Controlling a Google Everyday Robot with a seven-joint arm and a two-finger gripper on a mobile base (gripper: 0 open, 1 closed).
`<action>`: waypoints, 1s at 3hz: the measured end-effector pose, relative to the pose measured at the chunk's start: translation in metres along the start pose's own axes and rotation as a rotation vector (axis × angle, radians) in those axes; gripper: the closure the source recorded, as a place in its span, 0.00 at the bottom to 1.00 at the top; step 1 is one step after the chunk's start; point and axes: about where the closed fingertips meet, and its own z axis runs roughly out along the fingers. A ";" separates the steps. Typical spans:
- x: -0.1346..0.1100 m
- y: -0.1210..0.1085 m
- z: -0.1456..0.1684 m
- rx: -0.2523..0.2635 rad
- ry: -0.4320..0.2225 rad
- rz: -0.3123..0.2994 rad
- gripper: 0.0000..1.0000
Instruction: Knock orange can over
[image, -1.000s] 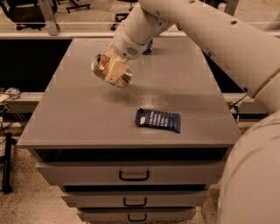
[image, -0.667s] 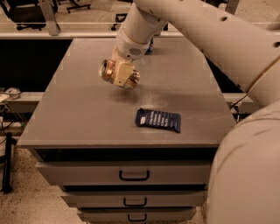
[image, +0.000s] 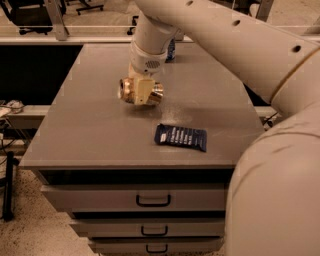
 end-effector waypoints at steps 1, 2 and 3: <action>-0.003 0.005 0.003 -0.022 0.018 -0.035 0.17; -0.005 0.008 0.004 -0.032 0.024 -0.051 0.00; -0.006 0.009 0.004 -0.034 0.023 -0.055 0.00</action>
Offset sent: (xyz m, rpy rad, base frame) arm -0.0133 0.0030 -0.0025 -0.0545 0.0046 0.0659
